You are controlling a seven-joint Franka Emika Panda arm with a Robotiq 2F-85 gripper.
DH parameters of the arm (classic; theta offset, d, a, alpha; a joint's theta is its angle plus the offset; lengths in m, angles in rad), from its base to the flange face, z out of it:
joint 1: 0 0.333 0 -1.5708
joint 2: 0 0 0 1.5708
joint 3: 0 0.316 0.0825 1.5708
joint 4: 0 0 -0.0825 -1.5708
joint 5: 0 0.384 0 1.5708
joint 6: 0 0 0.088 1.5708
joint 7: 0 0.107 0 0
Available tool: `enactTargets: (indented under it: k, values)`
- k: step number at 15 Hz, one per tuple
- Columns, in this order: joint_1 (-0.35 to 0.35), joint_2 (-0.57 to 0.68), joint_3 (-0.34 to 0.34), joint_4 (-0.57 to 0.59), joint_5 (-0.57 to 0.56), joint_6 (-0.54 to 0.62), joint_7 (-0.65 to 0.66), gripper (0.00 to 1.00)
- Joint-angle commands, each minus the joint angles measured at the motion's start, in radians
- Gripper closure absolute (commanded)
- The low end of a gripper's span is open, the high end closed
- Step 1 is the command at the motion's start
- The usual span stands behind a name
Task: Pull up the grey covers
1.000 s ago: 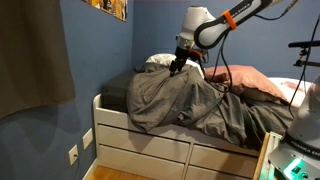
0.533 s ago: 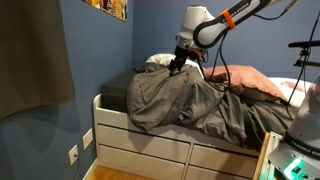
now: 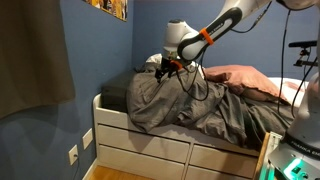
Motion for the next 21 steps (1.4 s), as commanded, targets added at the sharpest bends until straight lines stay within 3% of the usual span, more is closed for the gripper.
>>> enactTargets:
  k: [1, 7, 11, 12, 15, 21]
  values:
    - [0.121, 0.217, -0.087, 0.249, -0.05, -0.037, 0.159, 0.0]
    - [0.263, 0.497, -0.217, 0.582, -0.034, -0.103, 0.35, 0.0]
    - [0.287, 0.662, -0.24, 0.794, -0.008, -0.165, 0.392, 0.0]
    - [0.283, 0.561, -0.233, 0.647, -0.015, -0.129, 0.37, 0.0]
    - [0.287, 0.639, -0.239, 0.744, -0.009, -0.138, 0.373, 0.0]
    - [0.297, 0.683, -0.258, 0.809, -0.013, -0.154, 0.409, 0.0]
